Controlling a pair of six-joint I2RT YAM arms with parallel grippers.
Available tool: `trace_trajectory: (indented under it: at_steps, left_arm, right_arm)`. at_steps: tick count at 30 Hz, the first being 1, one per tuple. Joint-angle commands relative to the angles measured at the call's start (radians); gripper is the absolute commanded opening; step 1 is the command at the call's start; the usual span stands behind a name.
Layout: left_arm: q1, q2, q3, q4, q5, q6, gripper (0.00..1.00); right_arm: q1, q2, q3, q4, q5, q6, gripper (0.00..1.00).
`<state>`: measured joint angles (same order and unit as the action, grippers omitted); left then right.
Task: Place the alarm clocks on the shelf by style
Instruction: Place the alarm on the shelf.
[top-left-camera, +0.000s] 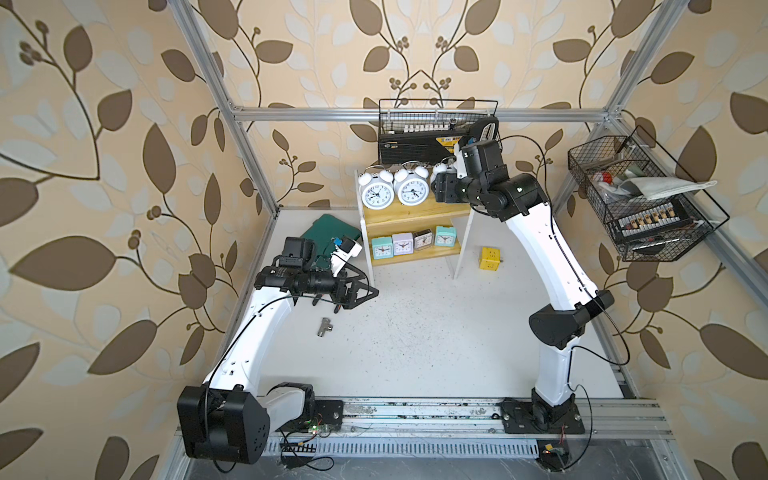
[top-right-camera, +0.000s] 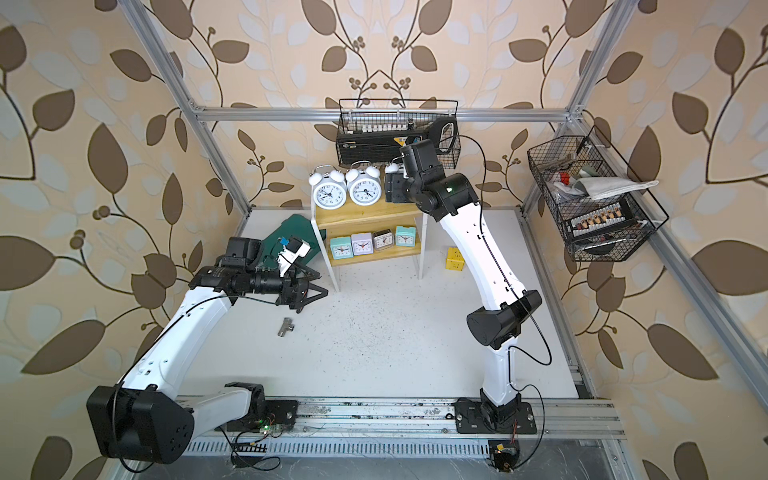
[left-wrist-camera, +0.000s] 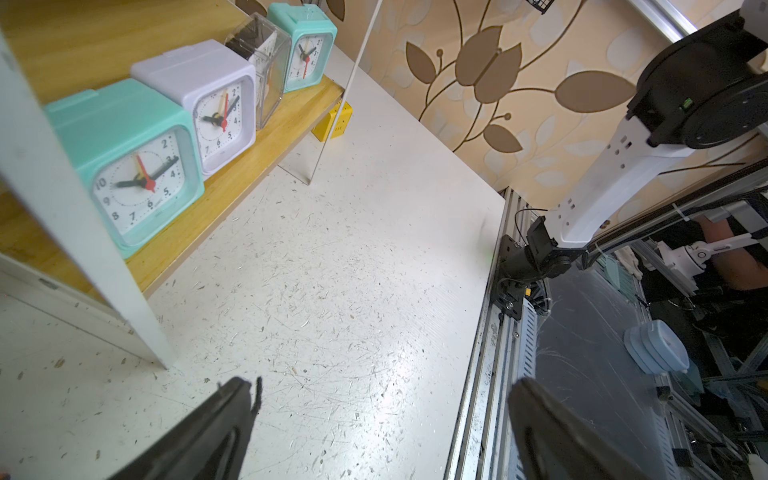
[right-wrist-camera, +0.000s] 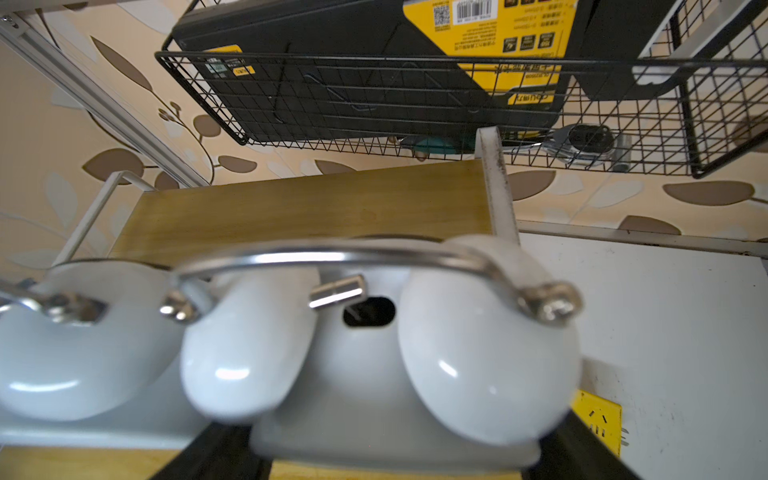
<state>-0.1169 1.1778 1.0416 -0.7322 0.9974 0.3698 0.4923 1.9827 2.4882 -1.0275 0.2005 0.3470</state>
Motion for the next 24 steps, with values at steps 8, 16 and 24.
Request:
trace_trajectory:
  at_steps: [8, 16, 24]
  left_arm:
    - [0.014, -0.017, 0.006, 0.01, 0.026, 0.021, 0.99]
    - [0.017, -0.017, 0.006, 0.01, 0.026, 0.02, 0.99]
    - [0.029, -0.021, 0.004, 0.024, 0.004, 0.005, 0.99]
  right_arm:
    - [-0.005, -0.009, 0.013, 0.026, -0.022, -0.008, 0.89]
    - [-0.005, -0.051, -0.022, 0.025, -0.036, -0.028, 0.99]
    - [-0.005, -0.186, -0.175, 0.071, -0.05, -0.056, 0.99]
